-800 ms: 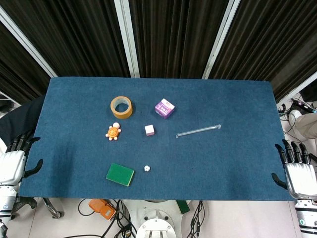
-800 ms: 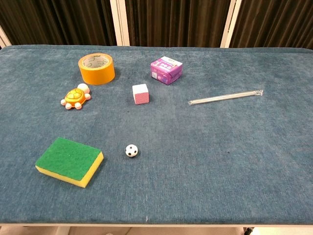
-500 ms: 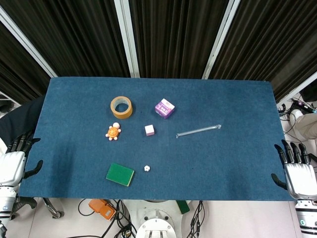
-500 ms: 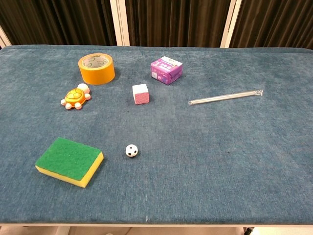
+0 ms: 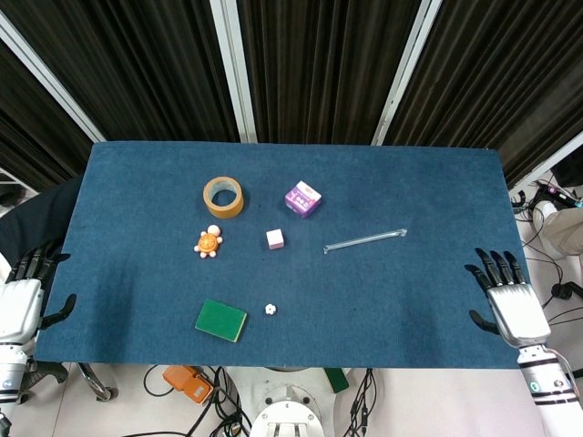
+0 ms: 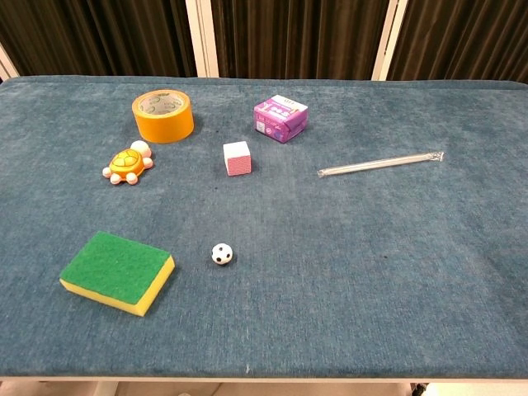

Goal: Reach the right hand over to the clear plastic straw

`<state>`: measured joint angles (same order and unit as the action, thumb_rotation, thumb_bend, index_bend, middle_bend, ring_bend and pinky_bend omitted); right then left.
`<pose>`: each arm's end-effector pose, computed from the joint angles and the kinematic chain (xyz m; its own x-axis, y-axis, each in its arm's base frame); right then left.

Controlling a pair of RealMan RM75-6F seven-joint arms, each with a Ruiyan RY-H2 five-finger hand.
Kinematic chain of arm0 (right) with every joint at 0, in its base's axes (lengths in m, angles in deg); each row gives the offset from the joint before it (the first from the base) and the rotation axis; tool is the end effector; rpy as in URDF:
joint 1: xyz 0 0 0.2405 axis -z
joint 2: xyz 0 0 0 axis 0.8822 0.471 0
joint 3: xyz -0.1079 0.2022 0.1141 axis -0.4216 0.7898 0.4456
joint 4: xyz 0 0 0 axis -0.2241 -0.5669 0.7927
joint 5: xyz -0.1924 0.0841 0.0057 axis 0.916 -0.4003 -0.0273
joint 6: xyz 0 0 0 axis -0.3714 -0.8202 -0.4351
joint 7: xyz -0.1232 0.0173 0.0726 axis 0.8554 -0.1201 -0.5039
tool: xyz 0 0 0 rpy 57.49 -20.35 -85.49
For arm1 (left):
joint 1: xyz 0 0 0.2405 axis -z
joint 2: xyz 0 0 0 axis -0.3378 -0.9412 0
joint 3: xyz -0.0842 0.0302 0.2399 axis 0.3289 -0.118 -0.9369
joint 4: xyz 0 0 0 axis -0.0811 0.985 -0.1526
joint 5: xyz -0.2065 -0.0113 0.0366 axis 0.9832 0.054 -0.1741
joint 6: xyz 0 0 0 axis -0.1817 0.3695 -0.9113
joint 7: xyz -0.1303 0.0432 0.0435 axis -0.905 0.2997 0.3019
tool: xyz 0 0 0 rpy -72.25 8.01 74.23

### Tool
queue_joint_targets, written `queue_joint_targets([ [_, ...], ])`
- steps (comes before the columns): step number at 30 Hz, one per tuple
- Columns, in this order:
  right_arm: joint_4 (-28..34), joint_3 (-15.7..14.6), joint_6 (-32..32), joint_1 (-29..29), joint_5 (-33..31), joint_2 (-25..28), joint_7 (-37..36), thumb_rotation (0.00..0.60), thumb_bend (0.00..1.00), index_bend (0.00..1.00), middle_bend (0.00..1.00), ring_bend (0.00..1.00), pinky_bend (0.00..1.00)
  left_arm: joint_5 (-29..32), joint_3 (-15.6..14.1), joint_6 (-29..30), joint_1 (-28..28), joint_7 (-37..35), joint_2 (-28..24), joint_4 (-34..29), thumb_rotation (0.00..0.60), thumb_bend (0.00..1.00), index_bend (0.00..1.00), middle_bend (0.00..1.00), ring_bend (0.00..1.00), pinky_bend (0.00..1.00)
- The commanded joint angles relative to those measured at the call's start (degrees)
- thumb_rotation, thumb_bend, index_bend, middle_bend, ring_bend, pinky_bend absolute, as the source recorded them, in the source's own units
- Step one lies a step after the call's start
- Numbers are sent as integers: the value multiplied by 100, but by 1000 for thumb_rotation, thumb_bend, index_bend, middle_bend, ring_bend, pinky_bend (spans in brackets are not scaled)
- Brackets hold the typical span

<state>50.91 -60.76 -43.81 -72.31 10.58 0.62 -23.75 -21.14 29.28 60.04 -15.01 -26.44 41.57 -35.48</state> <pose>-0.2879 -0.2016 0.1344 0.5768 -0.1103 0.8094 -0.8127 -0.1779 0.5549 -0.3144 0.1805 0.1633 0.3284 0.0458 0.9434 0.9391 0.0911 -0.3313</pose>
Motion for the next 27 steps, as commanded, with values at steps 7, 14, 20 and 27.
queue_joint_targets([
  [7, -793, 653, 2185, -1883, -121, -377, -1046, 600, 318, 344, 107, 107, 43, 2, 11, 22, -8, -5, -4, 14, 600, 377, 186, 0, 18, 122],
  [14, -1824, 792, 3218, -2830, -342, -1179, -1103, 600, 318, 403, 108, 118, 44, 44, 24, -21, 7, 2, -3, 22, 600, 376, 186, 0, 18, 122],
  [20, -2673, 791, 3735, -3281, -623, -1812, -1076, 600, 318, 414, 108, 123, 48, 61, 33, -19, 1, -27, -16, 14, 600, 377, 186, 0, 18, 123],
  [27, -3383, 728, 4011, -3531, -844, -2285, -1125, 600, 320, 441, 108, 125, 59, 85, 31, -58, 9, -29, -28, 9, 600, 377, 186, 0, 18, 123],
])
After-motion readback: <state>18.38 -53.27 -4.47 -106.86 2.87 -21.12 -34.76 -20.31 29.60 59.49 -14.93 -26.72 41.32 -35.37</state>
